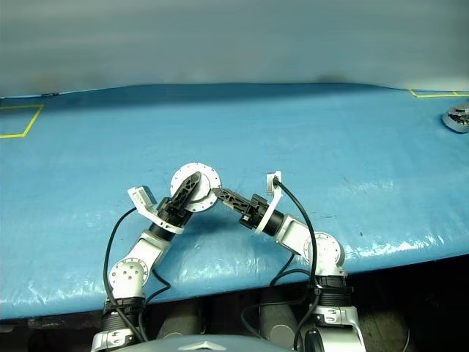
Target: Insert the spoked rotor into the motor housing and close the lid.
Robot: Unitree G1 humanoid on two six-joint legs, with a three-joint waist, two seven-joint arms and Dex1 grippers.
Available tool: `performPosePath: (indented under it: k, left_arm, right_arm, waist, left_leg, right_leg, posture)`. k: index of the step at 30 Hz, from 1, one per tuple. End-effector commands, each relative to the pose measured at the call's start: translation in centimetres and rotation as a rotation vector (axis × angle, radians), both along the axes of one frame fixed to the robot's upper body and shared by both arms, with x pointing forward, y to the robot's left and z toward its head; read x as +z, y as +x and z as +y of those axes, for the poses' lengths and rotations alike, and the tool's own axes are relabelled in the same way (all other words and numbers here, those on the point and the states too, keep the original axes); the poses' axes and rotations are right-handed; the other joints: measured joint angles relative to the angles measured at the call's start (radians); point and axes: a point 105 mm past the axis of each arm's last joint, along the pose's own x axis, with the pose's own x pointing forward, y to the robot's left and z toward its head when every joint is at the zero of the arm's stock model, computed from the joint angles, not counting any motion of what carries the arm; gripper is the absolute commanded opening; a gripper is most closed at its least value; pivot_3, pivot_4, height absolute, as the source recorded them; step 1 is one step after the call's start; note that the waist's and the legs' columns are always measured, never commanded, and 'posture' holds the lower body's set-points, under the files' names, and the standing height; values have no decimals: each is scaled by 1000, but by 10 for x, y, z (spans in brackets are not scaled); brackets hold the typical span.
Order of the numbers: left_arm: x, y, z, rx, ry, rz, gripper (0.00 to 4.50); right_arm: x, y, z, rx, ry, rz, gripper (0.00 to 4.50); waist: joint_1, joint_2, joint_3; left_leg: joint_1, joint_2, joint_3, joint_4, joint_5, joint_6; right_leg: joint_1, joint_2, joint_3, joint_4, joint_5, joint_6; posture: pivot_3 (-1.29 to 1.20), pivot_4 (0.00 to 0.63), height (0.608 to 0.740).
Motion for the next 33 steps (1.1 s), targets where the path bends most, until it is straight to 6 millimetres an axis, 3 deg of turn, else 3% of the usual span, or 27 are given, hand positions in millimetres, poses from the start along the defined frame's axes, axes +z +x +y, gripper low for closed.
performPosePath:
  k: [1,4,13,19,20,25,29,33]
  left_arm:
    - [3,-1,1,-3,-19,-12,3605]
    - [4,-3,0,-20,-26,-24,2679]
    - [-4,5,7,54,-10,38,2653]
    - [-6,9,13,102,-12,53,2653]
    - [-8,12,17,136,-5,65,2653]
    - [-17,28,37,288,7,137,2653]
    - [-18,40,67,467,-9,178,2653]
    - [-6,46,104,639,-45,159,2653]
  right_arm:
    - [25,-5,5,39,74,-91,1165]
    - [25,-5,5,39,75,-93,1165]
    - [24,-3,4,25,48,-128,1165]
    - [15,14,-1,-94,-35,-134,3174]
    - [15,17,-2,-119,-47,-140,3465]
    - [12,31,-9,-219,-85,-147,3465]
    - [6,36,-13,-252,-125,-141,3465]
    - [4,34,-15,-252,-122,-141,3465]
  waist:
    - [0,0,0]
    - [0,0,0]
    - [0,0,0]
    - [-2,0,0]
    - [-2,0,0]
    - [-2,0,0]
    - [5,0,0]
    - [8,-1,0]
  left_leg:
    - [0,0,0,0,0,0]
    - [0,0,0,0,0,0]
    - [0,0,0,0,0,0]
    - [0,0,0,0,0,0]
    - [0,0,0,0,0,0]
    - [0,0,0,1,0,0]
    - [-1,0,-1,0,0,0]
    - [-2,-1,-1,1,0,0]
  right_leg:
    - [0,0,0,0,0,0]
    - [0,0,0,0,0,0]
    - [0,0,0,0,0,0]
    - [0,0,0,0,0,0]
    - [0,0,0,0,0,0]
    - [0,0,0,0,1,1]
    - [-1,0,0,0,1,1]
    - [-1,0,0,-1,4,5]
  posture:
    - [0,150,740]
    - [0,150,740]
    - [0,150,740]
    - [0,150,740]
    - [0,150,740]
    - [0,150,740]
    - [0,150,740]
    - [0,150,740]
